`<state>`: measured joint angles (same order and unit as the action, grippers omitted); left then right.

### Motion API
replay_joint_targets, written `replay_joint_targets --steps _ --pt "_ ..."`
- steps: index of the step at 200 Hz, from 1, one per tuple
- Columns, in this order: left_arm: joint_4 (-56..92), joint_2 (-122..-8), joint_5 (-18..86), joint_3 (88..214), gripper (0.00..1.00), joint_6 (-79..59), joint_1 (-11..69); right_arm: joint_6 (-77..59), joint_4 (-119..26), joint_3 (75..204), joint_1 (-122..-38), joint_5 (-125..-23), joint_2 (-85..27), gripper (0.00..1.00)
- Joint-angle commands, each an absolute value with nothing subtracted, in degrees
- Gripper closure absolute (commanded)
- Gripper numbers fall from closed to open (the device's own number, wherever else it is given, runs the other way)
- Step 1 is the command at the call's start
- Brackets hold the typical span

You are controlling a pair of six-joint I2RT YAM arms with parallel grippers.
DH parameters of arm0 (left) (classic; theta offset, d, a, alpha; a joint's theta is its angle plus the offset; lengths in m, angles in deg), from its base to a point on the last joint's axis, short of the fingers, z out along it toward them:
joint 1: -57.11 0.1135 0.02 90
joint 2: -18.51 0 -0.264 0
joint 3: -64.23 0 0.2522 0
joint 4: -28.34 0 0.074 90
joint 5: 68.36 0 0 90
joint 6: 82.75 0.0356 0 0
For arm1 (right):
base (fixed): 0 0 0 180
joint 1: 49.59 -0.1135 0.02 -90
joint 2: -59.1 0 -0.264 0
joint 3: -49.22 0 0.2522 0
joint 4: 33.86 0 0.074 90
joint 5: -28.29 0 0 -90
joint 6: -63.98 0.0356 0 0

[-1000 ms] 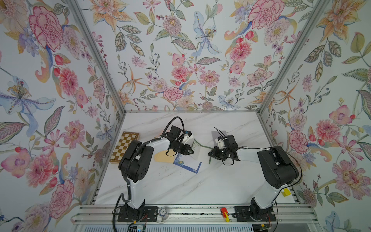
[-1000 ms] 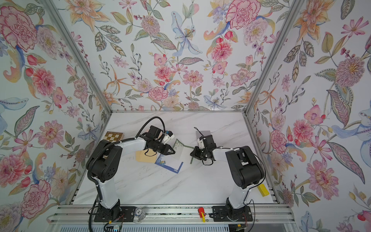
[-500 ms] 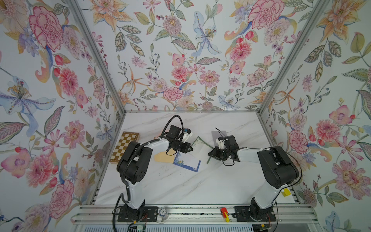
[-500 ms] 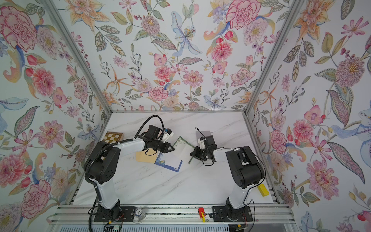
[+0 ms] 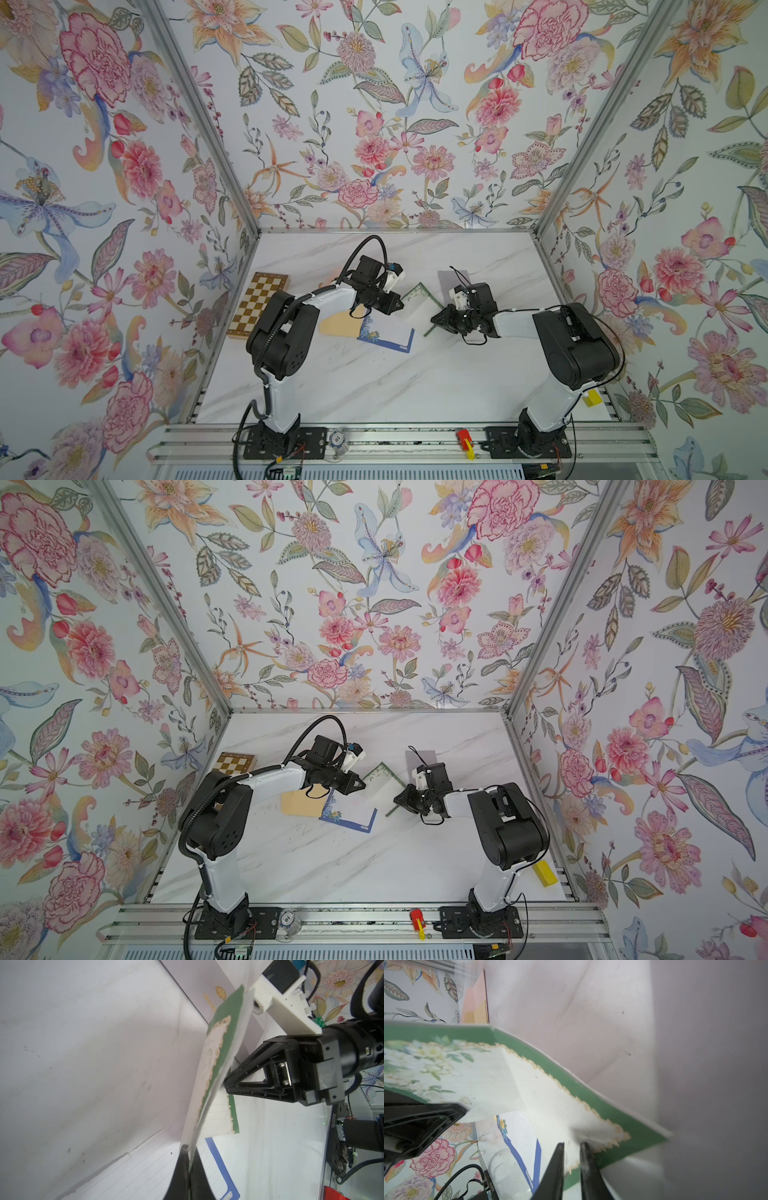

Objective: Fold the letter paper in half and place it into the envelope
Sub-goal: Fold the letter paper at the center of the board.

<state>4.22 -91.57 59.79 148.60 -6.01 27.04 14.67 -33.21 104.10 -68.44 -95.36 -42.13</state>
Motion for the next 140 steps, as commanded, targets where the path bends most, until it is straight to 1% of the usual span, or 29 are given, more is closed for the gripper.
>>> replay_joint_targets --steps 1,22,55,92,140 --pt "4.72 -93.01 57.51 149.94 1.00 -4.88 25.87 17.61 -28.81 100.83 -67.68 -97.05 -41.80 0.82" --pt "5.30 -93.19 56.24 150.02 1.00 -4.56 24.91 20.28 -22.21 98.79 -66.87 -98.63 -42.18 0.82" --pt "5.58 -93.21 54.76 150.75 1.00 -3.83 23.91 22.68 -16.46 97.35 -66.22 -100.29 -43.29 0.82" --pt "5.48 -92.80 51.34 151.24 1.00 -2.53 23.09 22.05 -16.46 97.16 -66.20 -99.78 -42.25 0.82" --pt "3.24 -93.86 49.28 153.93 1.00 -0.62 22.04 21.58 -19.16 97.52 -66.24 -98.37 -42.06 0.82"
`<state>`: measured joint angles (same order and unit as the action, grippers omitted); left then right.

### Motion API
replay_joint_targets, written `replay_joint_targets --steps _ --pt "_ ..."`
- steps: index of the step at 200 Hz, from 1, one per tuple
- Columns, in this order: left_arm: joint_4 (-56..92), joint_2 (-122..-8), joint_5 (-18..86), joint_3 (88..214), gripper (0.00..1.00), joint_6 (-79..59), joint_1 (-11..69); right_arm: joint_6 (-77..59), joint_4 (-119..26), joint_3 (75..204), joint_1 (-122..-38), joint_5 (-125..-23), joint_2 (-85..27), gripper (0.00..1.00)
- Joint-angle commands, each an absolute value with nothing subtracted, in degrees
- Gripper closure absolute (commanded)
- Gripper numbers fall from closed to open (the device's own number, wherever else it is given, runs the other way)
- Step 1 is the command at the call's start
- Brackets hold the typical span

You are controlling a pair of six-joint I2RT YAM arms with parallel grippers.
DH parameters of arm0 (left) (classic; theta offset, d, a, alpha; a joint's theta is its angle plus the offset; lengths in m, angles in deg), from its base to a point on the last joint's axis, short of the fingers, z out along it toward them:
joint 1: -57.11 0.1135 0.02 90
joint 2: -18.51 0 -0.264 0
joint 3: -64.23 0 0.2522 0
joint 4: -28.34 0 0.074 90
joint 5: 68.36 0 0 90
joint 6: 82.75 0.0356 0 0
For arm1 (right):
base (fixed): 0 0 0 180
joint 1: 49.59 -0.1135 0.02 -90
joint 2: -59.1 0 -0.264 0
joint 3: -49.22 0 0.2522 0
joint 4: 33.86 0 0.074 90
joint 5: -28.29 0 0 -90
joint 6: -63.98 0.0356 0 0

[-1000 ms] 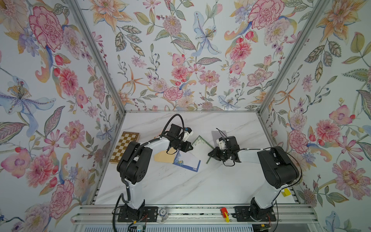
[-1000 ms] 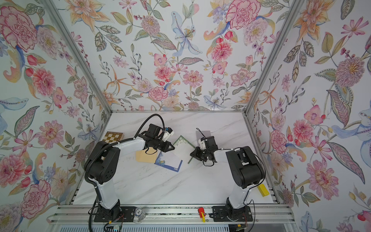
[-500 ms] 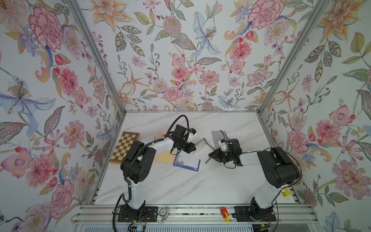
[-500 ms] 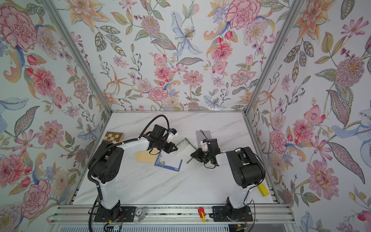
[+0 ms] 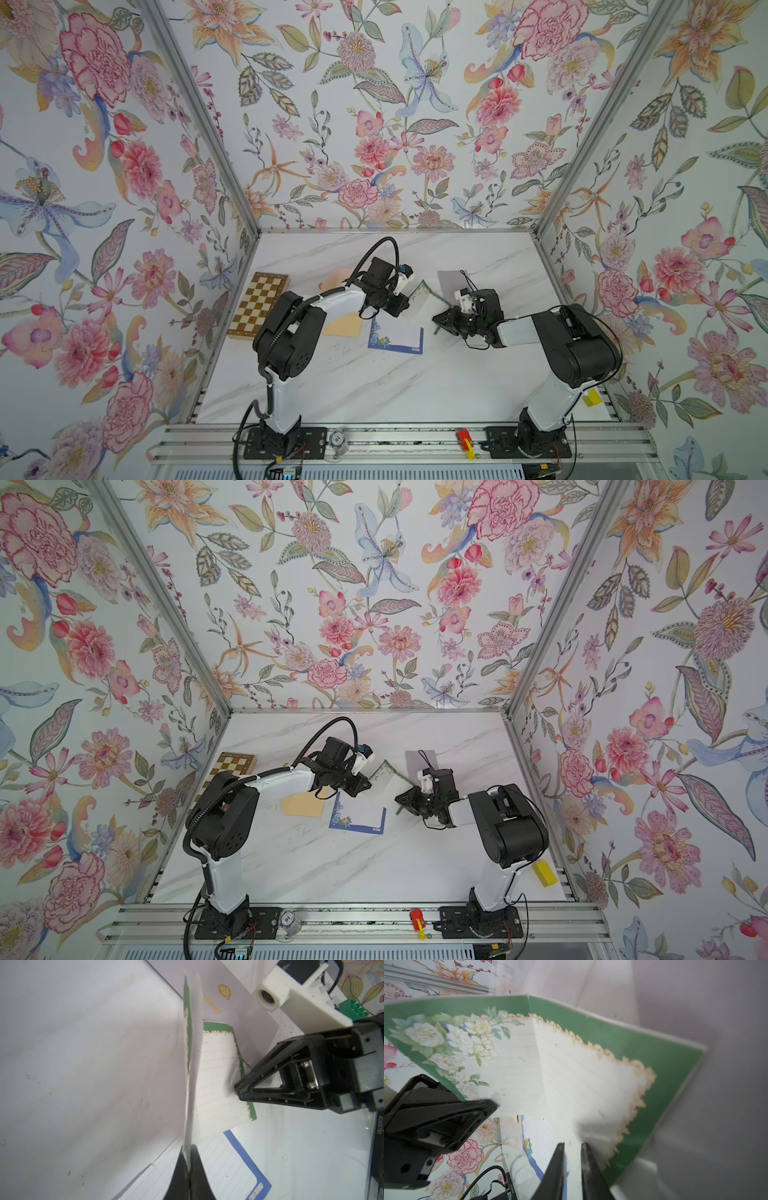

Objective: Fold the letter paper in half and place it into the envelope
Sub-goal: Fold the letter paper at the center of the board.

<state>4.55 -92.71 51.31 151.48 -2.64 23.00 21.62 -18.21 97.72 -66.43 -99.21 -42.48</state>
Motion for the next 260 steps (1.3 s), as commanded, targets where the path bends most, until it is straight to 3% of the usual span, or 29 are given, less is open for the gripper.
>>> replay_joint_targets --steps 1,260 --pt "3.19 -93.88 49.30 153.97 1.00 -0.60 22.00 21.60 -19.20 97.52 -66.22 -98.37 -42.10 0.82" --pt "-2.54 -102.14 46.63 163.50 1.00 3.27 16.07 27.93 -9.31 94.80 -65.94 -100.57 -47.17 0.82"
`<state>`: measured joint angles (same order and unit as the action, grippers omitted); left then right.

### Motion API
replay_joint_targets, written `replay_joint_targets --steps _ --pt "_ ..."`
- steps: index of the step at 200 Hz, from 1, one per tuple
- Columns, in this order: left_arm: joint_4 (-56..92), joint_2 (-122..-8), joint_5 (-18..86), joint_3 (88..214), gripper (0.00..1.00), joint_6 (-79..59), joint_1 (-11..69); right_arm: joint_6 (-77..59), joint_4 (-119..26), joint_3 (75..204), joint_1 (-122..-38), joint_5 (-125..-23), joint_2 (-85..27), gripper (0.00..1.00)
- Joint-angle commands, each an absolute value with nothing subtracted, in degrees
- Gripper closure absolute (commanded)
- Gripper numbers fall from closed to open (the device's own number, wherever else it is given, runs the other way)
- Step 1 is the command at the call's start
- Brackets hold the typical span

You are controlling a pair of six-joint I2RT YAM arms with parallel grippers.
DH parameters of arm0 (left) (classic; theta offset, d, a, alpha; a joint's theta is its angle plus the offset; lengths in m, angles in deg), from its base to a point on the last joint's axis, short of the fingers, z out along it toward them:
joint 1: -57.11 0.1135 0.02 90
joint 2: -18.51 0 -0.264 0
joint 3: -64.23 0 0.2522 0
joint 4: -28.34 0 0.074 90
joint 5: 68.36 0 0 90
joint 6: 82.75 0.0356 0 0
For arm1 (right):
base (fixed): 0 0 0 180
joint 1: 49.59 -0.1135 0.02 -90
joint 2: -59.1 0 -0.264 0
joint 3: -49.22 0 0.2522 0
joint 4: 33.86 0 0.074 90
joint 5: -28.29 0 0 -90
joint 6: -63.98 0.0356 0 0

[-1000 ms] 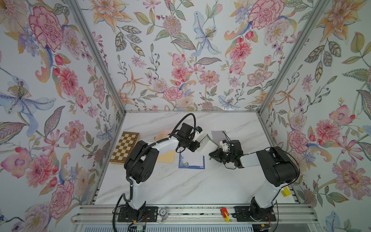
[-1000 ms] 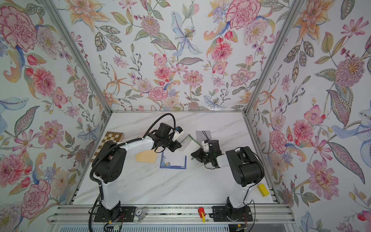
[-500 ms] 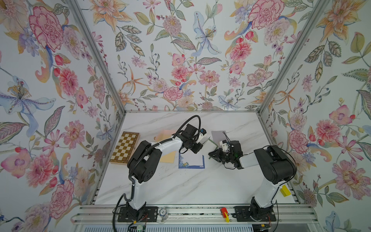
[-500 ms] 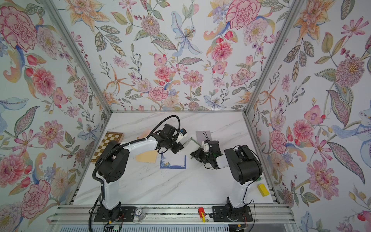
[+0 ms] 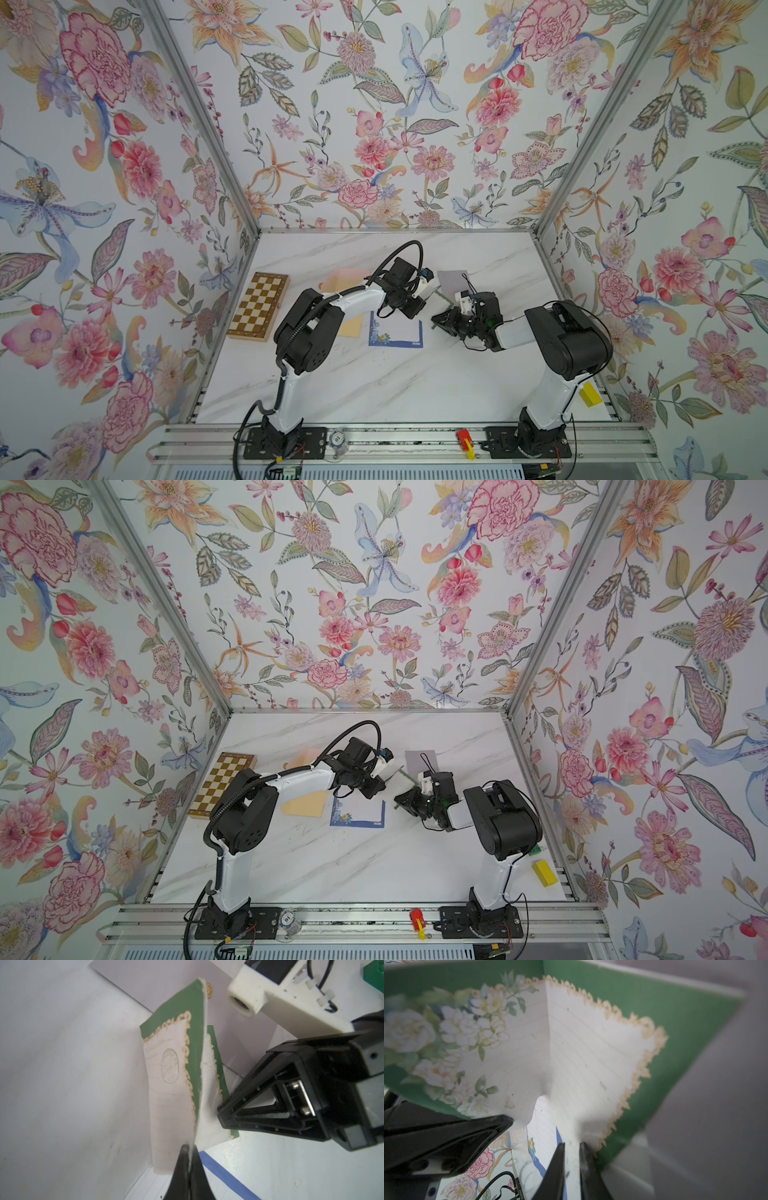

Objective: Fold the letter paper in half and place it into the envelope
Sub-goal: Fold the letter paper at the center of the board.

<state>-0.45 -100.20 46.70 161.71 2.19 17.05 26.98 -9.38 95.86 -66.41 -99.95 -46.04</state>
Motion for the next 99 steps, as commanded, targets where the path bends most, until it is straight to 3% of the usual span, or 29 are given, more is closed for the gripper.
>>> replay_joint_targets --steps 1,99 --pt "-2.55 -102.19 46.57 163.59 1.00 3.28 16.07 27.98 -9.22 94.80 -65.89 -100.61 -47.16 0.82" --pt "-4.65 -103.69 44.54 165.64 1.00 5.04 15.27 27.82 -11.76 95.76 -62.30 -104.56 -41.65 0.79"
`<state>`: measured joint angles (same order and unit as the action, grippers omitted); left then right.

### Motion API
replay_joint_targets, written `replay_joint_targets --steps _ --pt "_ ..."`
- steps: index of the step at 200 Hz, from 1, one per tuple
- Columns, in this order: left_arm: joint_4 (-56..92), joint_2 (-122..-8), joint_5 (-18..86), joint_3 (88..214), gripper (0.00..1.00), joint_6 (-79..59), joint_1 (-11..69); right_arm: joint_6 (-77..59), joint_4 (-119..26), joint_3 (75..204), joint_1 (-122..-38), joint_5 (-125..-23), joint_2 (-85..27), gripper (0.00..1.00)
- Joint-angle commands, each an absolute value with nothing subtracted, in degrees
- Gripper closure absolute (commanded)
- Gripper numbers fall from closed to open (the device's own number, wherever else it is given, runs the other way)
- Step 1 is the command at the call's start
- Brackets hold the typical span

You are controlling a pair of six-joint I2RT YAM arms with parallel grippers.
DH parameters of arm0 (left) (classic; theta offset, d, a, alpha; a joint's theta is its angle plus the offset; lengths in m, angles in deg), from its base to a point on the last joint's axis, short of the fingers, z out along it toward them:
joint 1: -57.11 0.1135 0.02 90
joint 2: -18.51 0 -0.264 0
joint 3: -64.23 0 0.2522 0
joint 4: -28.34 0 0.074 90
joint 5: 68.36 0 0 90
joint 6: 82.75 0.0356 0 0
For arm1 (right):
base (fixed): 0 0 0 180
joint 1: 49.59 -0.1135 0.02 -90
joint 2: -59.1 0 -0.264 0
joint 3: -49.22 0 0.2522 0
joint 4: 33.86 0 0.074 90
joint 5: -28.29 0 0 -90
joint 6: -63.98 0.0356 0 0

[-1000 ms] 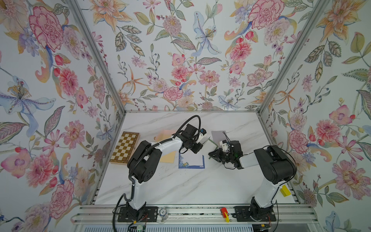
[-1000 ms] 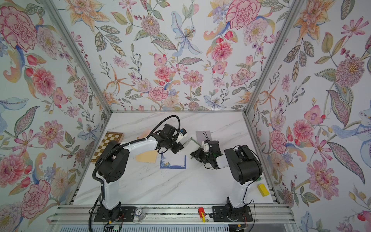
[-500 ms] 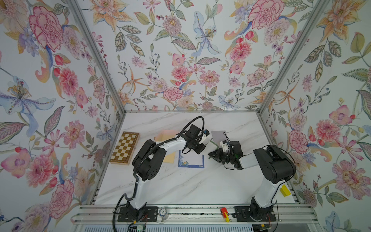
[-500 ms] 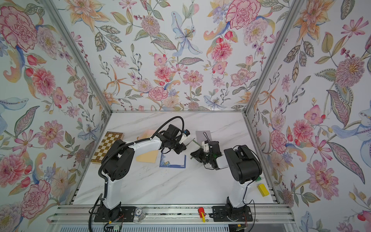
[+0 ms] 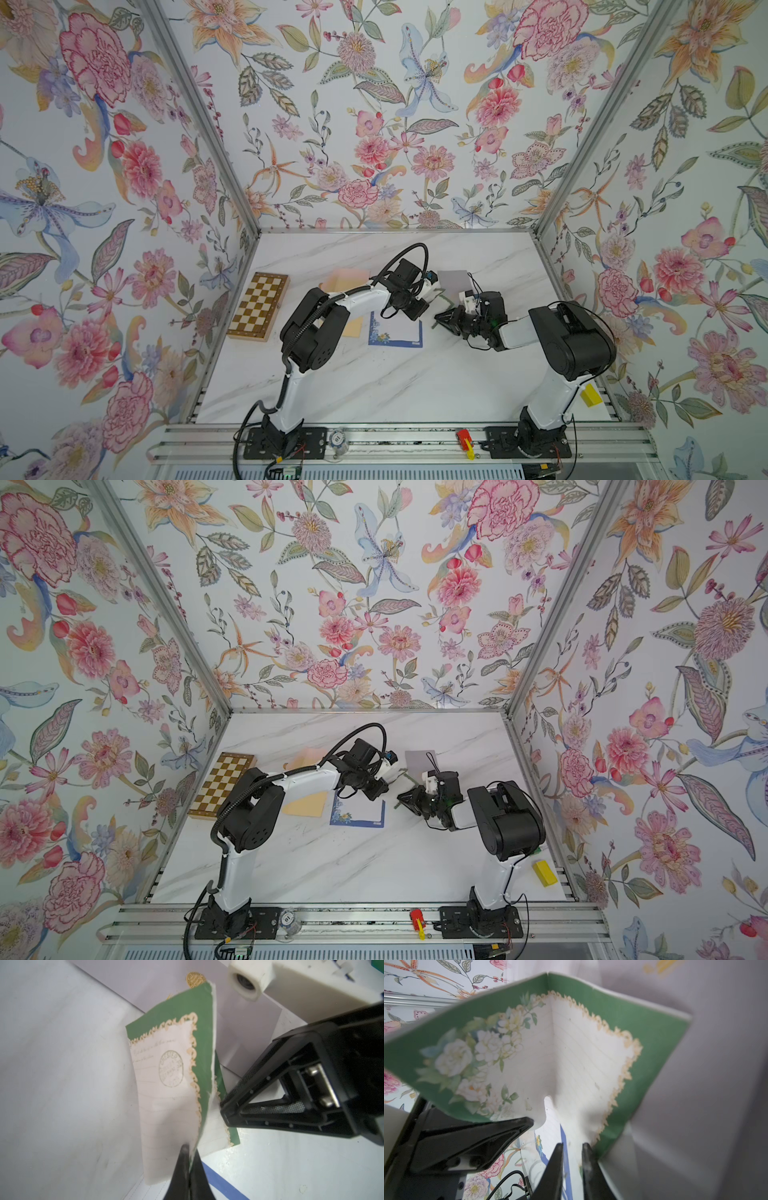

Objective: Fold the letter paper in half and place it into the envelope
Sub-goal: Fold the letter paper at the center of the board.

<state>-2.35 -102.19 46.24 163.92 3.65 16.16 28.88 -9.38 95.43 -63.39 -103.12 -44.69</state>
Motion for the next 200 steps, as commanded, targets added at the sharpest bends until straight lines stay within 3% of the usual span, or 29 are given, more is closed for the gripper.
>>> replay_joint_targets --steps 1,33,75,110,200 --pt "-4.71 -103.67 44.51 165.62 1.00 5.09 15.27 27.75 -11.98 95.81 -62.23 -104.58 -41.50 0.79" --pt "-6.44 -103.91 43.28 166.48 1.00 6.77 15.09 21.54 -23.24 98.19 -60.09 -104.63 -37.29 0.77" --pt "-7.56 -103.88 42.53 166.92 1.00 9.01 14.73 5.56 -49.56 107.12 -54.52 -102.44 -31.51 0.74" --pt "-7.79 -104.05 41.79 167.10 1.00 10.70 14.13 -3.81 -64.11 117.48 -49.24 -106.41 -33.76 0.73" --pt "-9.24 -104.99 38.78 168.65 1.00 14.28 12.98 -6.51 -71.39 139.47 -53.83 -114.46 -50.47 0.74"
